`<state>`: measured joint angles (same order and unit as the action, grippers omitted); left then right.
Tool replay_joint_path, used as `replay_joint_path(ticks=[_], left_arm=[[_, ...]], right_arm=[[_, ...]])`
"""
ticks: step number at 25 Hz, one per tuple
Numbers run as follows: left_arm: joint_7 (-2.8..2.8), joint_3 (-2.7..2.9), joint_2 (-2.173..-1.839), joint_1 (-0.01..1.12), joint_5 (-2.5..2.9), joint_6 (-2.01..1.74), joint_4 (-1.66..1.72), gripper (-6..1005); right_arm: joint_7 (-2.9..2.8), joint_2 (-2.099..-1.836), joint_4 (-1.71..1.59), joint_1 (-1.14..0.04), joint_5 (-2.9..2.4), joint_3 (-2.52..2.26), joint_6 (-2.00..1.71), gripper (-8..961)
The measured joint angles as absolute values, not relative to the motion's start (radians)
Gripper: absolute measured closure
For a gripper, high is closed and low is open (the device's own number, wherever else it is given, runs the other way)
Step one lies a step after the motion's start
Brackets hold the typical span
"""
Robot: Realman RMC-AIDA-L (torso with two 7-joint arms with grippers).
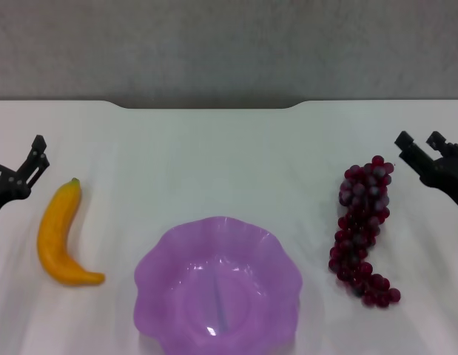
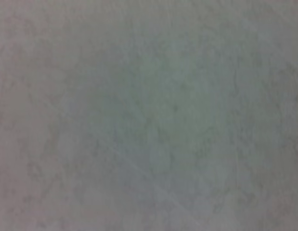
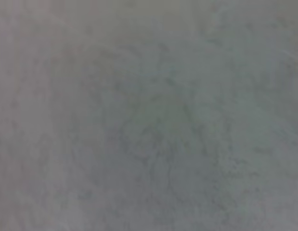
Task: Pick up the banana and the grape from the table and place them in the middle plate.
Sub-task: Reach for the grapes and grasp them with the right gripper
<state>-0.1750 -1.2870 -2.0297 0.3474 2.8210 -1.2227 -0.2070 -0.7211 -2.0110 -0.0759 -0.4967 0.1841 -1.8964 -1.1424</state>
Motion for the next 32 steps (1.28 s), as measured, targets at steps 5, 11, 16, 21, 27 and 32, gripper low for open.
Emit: replay_joint_path(ticks=[5,11,16,21,27,32], left_arm=[[-0.175,-1.287,-2.032,0.352,2.821,-1.223,-0.207,115],[-0.175,-1.287,-2.033,0.354,2.821,-1.223,-0.207,116],[-0.175,-1.287,-2.033,0.354,2.821,-1.223,-0.207,116],[-0.175,-1.287,-2.033,0.354,2.821,-1.223,-0.207,116],[-0.175,-1.287,-2.032,0.354,2.821,-1.223,-0.207,116],[-0.175,-1.287,-2.032,0.349,2.821,-1.223,-0.207,116]], right_arm=[[-0.815,-2.011,-0.091,-0.491,0.183,-1.888,-1.138,206],[-0.883,-2.018,-0.104,-0.491,0.179,-1.894,-1.067,207],[-0.973,-2.019,-0.128,-0.490,0.175,-1.899,-0.932,209],[-1.033,-2.016,-0.164,-0.492,0.174,-1.961,-0.837,210],[-1.154,-2.011,-0.195,-0.509,0.172,-2.092,-0.788,211],[-1.190,-2.013,-0.232,-0.501,0.171,-2.144,-0.750,216]])
